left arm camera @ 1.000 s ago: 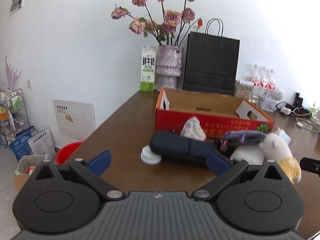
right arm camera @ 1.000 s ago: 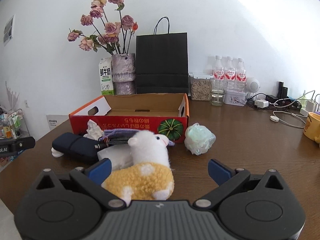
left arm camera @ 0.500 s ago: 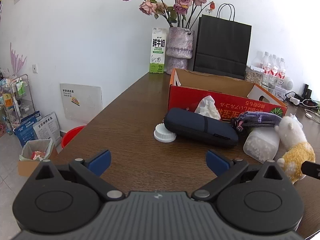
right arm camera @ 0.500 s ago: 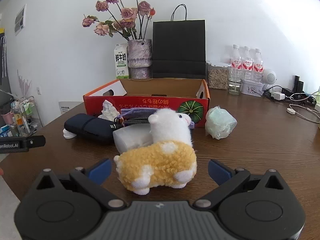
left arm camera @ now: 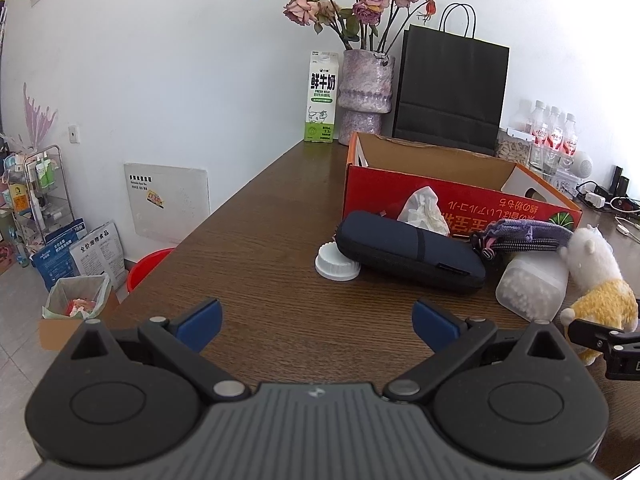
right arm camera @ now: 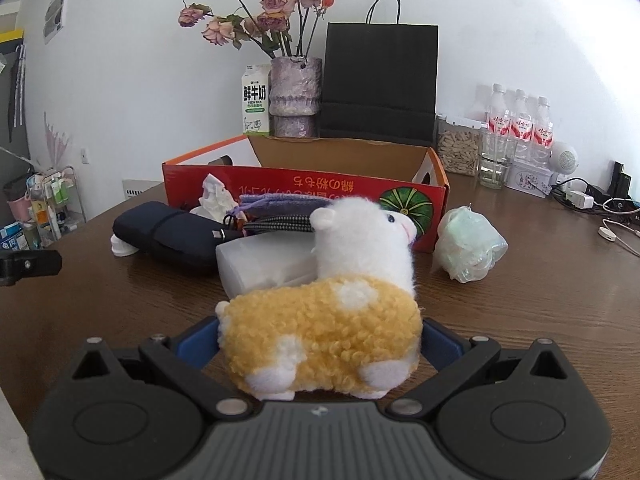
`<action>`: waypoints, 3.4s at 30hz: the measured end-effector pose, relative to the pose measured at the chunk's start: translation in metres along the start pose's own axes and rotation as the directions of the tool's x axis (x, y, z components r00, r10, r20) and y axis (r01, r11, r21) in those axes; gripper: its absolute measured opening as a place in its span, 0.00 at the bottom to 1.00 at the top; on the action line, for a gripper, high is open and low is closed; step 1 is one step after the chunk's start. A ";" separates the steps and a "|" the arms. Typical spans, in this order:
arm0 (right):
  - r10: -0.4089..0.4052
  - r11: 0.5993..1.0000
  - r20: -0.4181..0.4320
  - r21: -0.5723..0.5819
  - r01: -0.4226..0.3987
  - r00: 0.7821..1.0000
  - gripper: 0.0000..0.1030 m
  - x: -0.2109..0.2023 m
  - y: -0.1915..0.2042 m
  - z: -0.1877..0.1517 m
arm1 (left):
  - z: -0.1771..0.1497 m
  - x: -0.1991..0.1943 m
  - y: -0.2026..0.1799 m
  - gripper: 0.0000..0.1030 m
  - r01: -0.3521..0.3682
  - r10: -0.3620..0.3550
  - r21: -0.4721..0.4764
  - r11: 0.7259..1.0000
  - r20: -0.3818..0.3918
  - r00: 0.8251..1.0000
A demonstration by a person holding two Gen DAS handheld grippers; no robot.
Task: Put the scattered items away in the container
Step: 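Grasp the plush alpaca with the right gripper, then grasp the white container lid with the left gripper while the right holds the alpaca, then carry the alpaca and lid over the box and open both grippers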
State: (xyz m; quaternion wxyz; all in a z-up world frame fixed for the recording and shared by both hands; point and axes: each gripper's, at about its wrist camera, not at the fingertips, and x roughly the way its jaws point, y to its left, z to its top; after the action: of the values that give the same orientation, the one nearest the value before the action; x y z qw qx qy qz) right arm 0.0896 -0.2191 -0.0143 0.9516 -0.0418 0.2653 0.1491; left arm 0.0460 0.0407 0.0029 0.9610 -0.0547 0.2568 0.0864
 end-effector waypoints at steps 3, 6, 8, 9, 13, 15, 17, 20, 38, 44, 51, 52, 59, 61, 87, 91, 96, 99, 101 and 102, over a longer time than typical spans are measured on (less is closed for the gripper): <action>-0.003 1.000 -0.015 -0.009 0.003 1.000 1.00 0.007 0.001 0.001 | -0.001 0.002 0.000 1.00 0.001 -0.001 0.000 1.000 -0.008 1.000; 0.000 1.000 -0.017 -0.006 0.000 1.000 1.00 0.010 0.001 0.003 | -0.003 0.002 -0.001 1.00 0.005 -0.005 0.003 1.000 -0.010 1.000; 0.003 1.000 -0.016 -0.001 -0.003 1.000 1.00 0.012 0.001 0.004 | -0.003 0.002 -0.001 1.00 0.006 -0.006 0.004 1.000 -0.009 1.000; 0.005 1.000 -0.014 0.002 -0.005 1.000 1.00 0.012 0.000 0.004 | -0.003 0.001 0.000 1.00 0.005 -0.005 0.004 1.000 -0.009 1.000; 0.016 0.999 0.018 0.038 -0.016 1.000 0.95 0.007 -0.005 0.002 | -0.003 0.003 0.002 1.00 0.001 -0.001 -0.001 1.000 -0.014 1.000; 0.003 0.998 0.038 0.061 -0.005 0.999 0.94 0.004 -0.008 0.001 | -0.004 0.004 0.003 1.00 0.000 0.000 -0.001 1.000 -0.016 1.000; -0.005 0.997 0.050 0.083 0.001 0.999 0.93 0.001 -0.011 0.000 | -0.003 0.004 0.003 1.00 0.001 -0.001 0.000 1.000 -0.016 1.000; -0.020 0.995 0.065 0.097 0.014 0.998 0.93 -0.003 -0.014 0.000 | -0.001 0.006 0.002 1.00 0.003 -0.003 0.007 1.000 -0.014 1.000; -0.092 0.989 0.146 0.129 0.073 0.985 0.93 0.003 -0.029 0.030 | 0.028 0.078 -0.013 1.00 -0.039 0.052 0.163 0.986 -0.075 0.996; -0.094 0.988 0.145 0.132 0.074 0.985 0.93 0.013 -0.032 0.036 | 0.029 0.105 -0.008 0.93 -0.021 0.041 0.165 0.986 -0.114 0.993; -0.097 0.988 0.136 0.135 0.079 0.986 0.93 0.024 -0.033 0.038 | 0.038 0.119 0.003 0.77 0.069 -0.053 0.109 0.992 -0.136 0.989; -0.098 0.988 0.134 0.134 0.080 0.986 0.93 0.025 -0.033 0.038 | 0.039 0.119 0.003 0.73 0.076 -0.060 0.113 0.991 -0.132 0.989; -0.097 0.988 0.125 0.131 0.081 0.987 0.93 0.027 -0.032 0.036 | 0.035 0.111 -0.003 0.40 0.112 -0.097 0.137 0.984 -0.113 0.989; -0.098 0.988 0.125 0.130 0.081 0.987 0.93 0.027 -0.032 0.036 | 0.035 0.108 -0.003 0.40 0.112 -0.098 0.128 0.985 -0.110 0.989; -0.074 0.996 0.308 0.063 0.058 0.949 0.93 0.016 -0.013 0.108 | 0.110 0.048 -0.027 0.40 0.166 -0.170 0.032 0.986 0.199 0.965; -0.064 0.996 0.337 0.076 0.040 0.939 0.94 0.035 -0.011 0.138 | 0.134 0.070 -0.057 0.40 0.182 -0.183 0.025 0.983 0.238 0.954; -0.077 0.995 0.322 0.083 0.052 0.944 0.94 0.080 -0.011 0.169 | 0.156 0.122 -0.097 0.40 0.117 -0.116 0.011 0.993 0.246 0.962; -0.078 0.993 0.304 0.107 0.047 0.949 0.93 0.108 -0.017 0.168 | 0.149 0.153 -0.108 0.40 0.076 -0.072 -0.005 0.997 0.255 0.964; -0.079 0.994 0.276 0.088 0.057 0.958 0.93 0.123 -0.019 0.161 | 0.141 0.165 -0.108 0.40 0.082 -0.088 0.038 0.996 0.214 0.973; -0.086 0.993 0.259 0.094 0.064 0.962 0.93 0.129 -0.021 0.159 | 0.138 0.169 -0.105 0.40 0.079 -0.083 0.028 0.996 0.207 0.975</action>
State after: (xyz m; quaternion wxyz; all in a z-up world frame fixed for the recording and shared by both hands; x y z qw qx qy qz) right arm 0.2794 -0.1805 0.0553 0.9843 0.0088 0.1411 0.1056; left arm 0.2773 -0.0183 0.0436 0.9859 -0.0465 0.1531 0.0497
